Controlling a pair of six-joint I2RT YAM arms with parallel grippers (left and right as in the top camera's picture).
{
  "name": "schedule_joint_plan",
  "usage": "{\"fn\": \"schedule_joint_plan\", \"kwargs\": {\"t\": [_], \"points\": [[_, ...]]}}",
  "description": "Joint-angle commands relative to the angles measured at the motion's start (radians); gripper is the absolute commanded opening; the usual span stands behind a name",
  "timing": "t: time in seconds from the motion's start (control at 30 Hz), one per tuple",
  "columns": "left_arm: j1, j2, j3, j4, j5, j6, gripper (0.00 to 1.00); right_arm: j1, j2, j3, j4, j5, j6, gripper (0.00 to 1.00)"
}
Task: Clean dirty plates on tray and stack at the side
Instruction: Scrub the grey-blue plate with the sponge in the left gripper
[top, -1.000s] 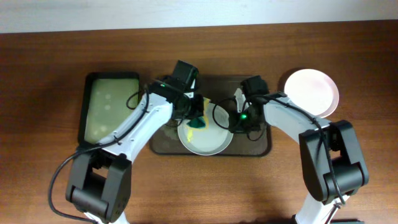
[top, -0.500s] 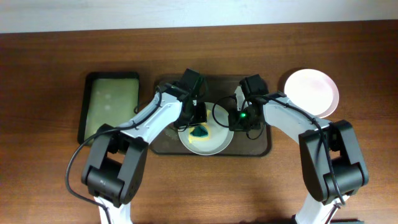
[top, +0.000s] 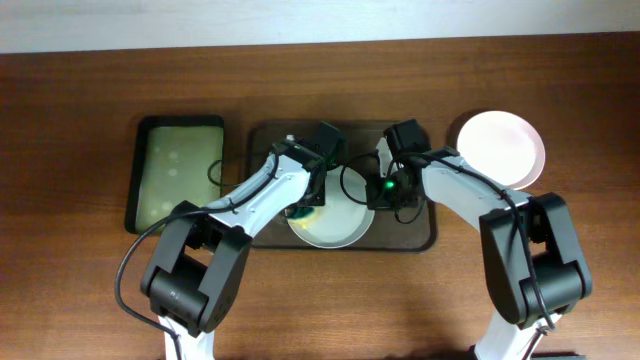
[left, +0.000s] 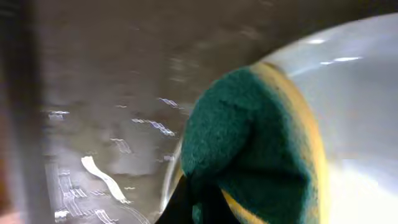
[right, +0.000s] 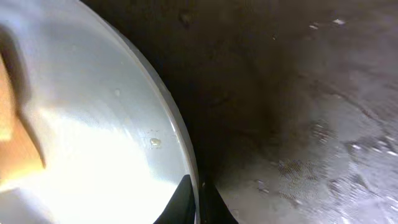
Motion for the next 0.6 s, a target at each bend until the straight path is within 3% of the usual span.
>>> {"fn": "schedule_joint_plan", "kwargs": {"t": [0.0,0.17,0.37,0.57], "points": [[0.029,0.027,-0.005,-0.047,-0.353,0.005,0.00,0.002,0.027,-0.013,-0.016,0.111,-0.002,0.04],[0.028,-0.040,0.070,-0.066,-0.270,0.005,0.00,0.002,0.027,-0.013,-0.016,0.111,-0.003,0.04],[0.026,-0.103,0.069,0.028,0.264,0.031,0.00,0.002,0.027,-0.013,-0.016,0.111,-0.002,0.04],[0.017,-0.103,-0.064,0.087,0.322,0.032,0.00,0.002,0.027,-0.013,-0.016,0.110,-0.002,0.04]]}}
